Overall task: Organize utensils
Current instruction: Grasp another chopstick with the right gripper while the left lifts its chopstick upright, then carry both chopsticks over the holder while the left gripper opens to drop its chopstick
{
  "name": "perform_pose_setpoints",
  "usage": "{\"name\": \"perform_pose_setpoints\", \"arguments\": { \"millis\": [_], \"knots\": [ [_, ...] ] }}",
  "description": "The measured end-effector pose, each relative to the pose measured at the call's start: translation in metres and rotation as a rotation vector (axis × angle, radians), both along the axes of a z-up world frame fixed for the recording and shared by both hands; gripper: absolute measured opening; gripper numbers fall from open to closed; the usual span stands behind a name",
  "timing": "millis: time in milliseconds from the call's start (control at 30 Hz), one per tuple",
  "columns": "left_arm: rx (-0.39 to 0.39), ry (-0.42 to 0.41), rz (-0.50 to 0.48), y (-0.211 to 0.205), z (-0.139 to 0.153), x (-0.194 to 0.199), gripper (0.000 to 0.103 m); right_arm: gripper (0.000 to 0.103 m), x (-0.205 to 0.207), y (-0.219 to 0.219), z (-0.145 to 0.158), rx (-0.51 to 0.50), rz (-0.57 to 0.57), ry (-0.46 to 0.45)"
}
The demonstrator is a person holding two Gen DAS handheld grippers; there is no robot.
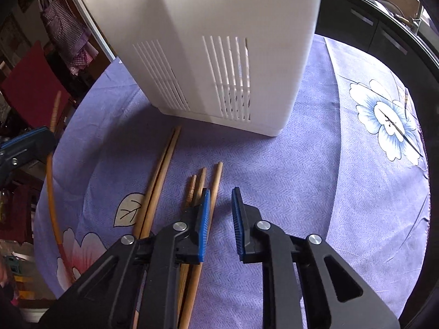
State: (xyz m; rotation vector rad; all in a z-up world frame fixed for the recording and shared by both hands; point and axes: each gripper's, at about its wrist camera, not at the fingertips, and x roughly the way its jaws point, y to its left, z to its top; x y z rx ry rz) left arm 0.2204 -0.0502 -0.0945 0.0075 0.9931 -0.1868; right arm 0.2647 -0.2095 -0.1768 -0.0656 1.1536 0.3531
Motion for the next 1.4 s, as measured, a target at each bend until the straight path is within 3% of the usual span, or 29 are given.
{"name": "perform_pose_setpoints", "arguments": {
  "millis": [300, 500, 667, 1033, 1300, 1400],
  "knots": [
    [-0.01, -0.015, -0.014, 0.003, 0.004, -0.008, 0.005, 0.008, -0.008, 0.038, -0.008, -0.094, 0.012, -0.046],
    [-0.013, -0.029, -0.022, 0.005, 0.01, -0.011, 0.005, 0.006, -0.008, 0.034, -0.007, -0.041, 0.0, -0.048],
    [-0.012, -0.048, -0.032, 0.004, 0.021, -0.015, 0.005, 0.006, -0.019, 0.009, 0.027, 0.047, -0.015, -0.102],
    [-0.009, -0.111, -0.054, 0.004, 0.051, -0.032, 0.005, 0.006, -0.081, -0.044, 0.133, 0.231, -0.051, -0.344],
    [-0.007, -0.158, -0.074, 0.002, 0.072, -0.044, 0.005, 0.006, -0.123, -0.063, 0.167, 0.253, -0.029, -0.428],
    [-0.005, -0.168, -0.08, -0.003, 0.077, -0.046, 0.005, 0.006, -0.128, -0.064, 0.167, 0.262, -0.03, -0.439]
  ]
}}
